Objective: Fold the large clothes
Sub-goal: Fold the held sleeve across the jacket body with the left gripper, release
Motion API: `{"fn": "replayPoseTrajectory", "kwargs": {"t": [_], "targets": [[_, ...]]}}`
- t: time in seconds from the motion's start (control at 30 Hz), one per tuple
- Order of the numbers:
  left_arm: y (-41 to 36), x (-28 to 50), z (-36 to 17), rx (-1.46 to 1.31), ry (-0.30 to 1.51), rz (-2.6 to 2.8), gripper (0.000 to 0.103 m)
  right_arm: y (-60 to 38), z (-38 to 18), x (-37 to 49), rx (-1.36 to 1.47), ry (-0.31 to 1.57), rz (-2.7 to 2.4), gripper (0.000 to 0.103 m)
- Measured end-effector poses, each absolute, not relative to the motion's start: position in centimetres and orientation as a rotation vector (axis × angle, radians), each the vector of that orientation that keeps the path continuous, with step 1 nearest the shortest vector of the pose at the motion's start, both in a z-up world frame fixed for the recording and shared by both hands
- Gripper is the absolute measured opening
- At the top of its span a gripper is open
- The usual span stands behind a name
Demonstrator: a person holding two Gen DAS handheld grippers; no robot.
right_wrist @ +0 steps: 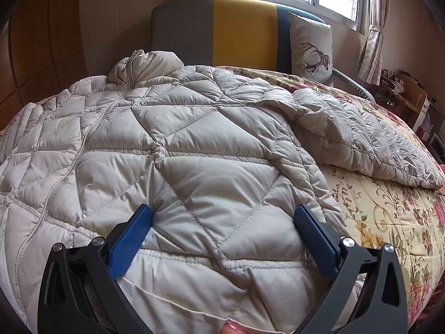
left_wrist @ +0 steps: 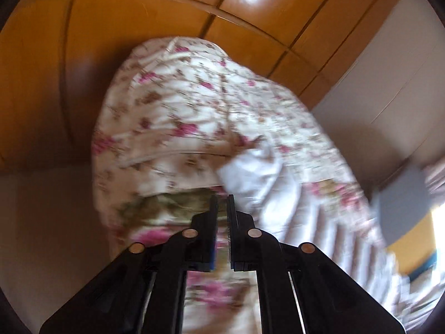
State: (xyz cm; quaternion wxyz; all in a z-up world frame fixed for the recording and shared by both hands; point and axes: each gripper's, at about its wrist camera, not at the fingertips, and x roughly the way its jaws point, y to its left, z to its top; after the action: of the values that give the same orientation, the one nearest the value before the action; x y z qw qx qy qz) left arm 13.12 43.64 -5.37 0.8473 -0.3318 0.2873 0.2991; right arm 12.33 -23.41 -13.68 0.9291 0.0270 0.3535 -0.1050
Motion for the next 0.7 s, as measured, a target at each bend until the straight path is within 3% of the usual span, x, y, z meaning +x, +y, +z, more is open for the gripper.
{"fn": "replayPoseTrajectory", "kwargs": {"t": [0.07, 0.13, 0.17, 0.2, 0.27, 0.43, 0.7], "targets": [[42.2, 12.5, -4.6, -0.629, 0.598, 0.612, 0.005, -23.4, -13.8, 12.4, 0.055, 0.726, -0.217, 0.101], [40.2, 12.9, -3.7, -0.566, 0.593, 0.549, 0.029, -23.3, -13.8, 12.5, 0.054, 0.729, -0.222, 0.101], [38.4, 13.0, -2.9, -0.526, 0.592, 0.512, 0.059, -23.3, -13.9, 12.6, 0.052, 0.731, -0.224, 0.101], [36.5, 13.0, -2.1, -0.505, 0.57, 0.465, 0.075, -23.2, -13.9, 12.6, 0.052, 0.734, -0.227, 0.101], [33.0, 13.0, -1.0, -0.49, 0.52, 0.341, 0.076, -23.1, -13.9, 12.7, 0.047, 0.738, -0.233, 0.101], [24.4, 15.1, -1.1, -0.452, 0.595, 0.109, 0.078, -23.4, -13.9, 12.7, 0.052, 0.741, -0.227, 0.101], [12.4, 13.3, -6.1, -0.271, 0.746, 0.001, 0.078, -28.2, -14.2, 13.9, 0.144, 0.776, -0.105, 0.101]]}}
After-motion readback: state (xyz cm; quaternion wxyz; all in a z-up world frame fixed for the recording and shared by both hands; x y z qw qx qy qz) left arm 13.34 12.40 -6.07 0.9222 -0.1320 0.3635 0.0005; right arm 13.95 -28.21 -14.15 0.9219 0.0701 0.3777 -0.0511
